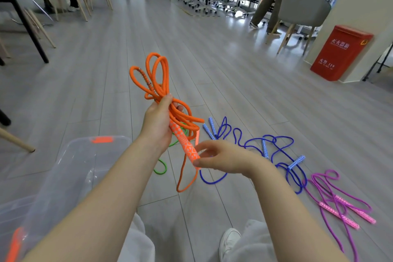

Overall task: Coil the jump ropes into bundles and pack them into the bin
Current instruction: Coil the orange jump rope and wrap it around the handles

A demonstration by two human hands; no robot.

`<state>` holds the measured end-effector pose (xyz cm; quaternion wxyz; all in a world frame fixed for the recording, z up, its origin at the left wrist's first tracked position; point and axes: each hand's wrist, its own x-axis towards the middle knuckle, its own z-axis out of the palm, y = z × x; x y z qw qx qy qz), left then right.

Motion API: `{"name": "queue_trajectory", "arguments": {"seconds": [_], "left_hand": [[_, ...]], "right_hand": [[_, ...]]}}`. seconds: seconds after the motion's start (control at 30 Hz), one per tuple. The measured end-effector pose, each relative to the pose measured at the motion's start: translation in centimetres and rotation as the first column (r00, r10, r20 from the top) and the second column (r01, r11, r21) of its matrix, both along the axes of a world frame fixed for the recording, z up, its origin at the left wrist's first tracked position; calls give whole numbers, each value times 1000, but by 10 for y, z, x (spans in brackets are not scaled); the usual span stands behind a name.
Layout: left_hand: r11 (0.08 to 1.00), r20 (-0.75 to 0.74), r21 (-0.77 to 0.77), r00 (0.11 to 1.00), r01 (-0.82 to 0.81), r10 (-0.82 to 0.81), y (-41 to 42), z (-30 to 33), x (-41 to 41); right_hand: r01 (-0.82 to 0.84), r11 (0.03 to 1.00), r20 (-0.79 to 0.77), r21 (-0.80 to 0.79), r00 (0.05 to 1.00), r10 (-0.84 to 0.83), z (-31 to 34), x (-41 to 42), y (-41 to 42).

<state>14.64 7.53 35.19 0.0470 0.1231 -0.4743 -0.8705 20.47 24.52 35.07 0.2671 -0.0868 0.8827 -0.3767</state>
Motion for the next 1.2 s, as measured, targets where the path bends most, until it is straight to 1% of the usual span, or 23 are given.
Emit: {"name": "queue_trajectory", "arguments": {"seconds": [0.07, 0.13, 0.27, 0.47, 0.57, 0.63, 0.73, 0.8, 0.83, 0.9, 0.93, 0.97, 1.0, 1.07, 1.13, 1.2], "left_hand": [[1000, -11, 17, 1000, 21, -21, 0, 2, 1], [999, -10, -4, 999, 51, -51, 0, 2, 3], [994, 7, -70, 996, 84, -83, -1, 1, 5], [984, 31, -127, 992, 123, -120, 1, -1, 7], [984, 41, -127, 992, 123, -119, 0, 0, 8], [981, 31, -143, 992, 128, -125, -2, 1, 7], [980, -2, -140, 989, 145, -146, -4, 4, 7], [976, -10, -137, 985, 169, -172, -3, 6, 8], [973, -12, -139, 983, 182, -186, -3, 7, 9], [967, -24, -134, 975, 215, -220, -3, 8, 10], [964, -41, -117, 969, 239, -245, -3, 9, 11], [959, -67, -93, 960, 267, -273, -3, 11, 13], [952, -96, -74, 948, 296, -303, -2, 13, 14], [941, -145, -75, 930, 331, -339, -2, 17, 18], [946, -170, -90, 931, 311, -323, -4, 19, 19], [962, -181, -66, 944, 266, -274, -9, 21, 16]], "right_hand": [[34, 999, -79, 37, 996, -31, -4, -5, -3], [51, 995, -136, 91, 990, -38, -8, -7, -4], [-6, 998, -113, 64, 993, 14, -5, -5, -4], [-80, 982, -77, 170, 993, 94, 1, -2, -2], [-127, 962, -71, 243, 986, 148, 0, -1, 0], [-108, 962, -93, 253, 986, 135, -4, -3, 2], [-57, 979, -104, 196, 991, 78, -8, -4, 4], [-27, 981, -113, 190, 992, 49, -8, -6, 6], [14, 980, -146, 199, 989, 15, -9, -8, 7], [148, 971, -254, 187, 962, -98, -11, -12, 8], [197, 971, -294, 133, 944, -152, -11, -13, 7], [211, 976, -301, 59, 936, -184, -12, -14, 7], [189, 982, -282, -21, 941, -187, -11, -14, 6], [97, 989, -194, -115, 974, -118, -9, -13, 5], [33, 988, -92, -149, 995, -47, -8, -12, 5], [3, 991, -57, -136, 998, -11, -10, -11, 9]]}}
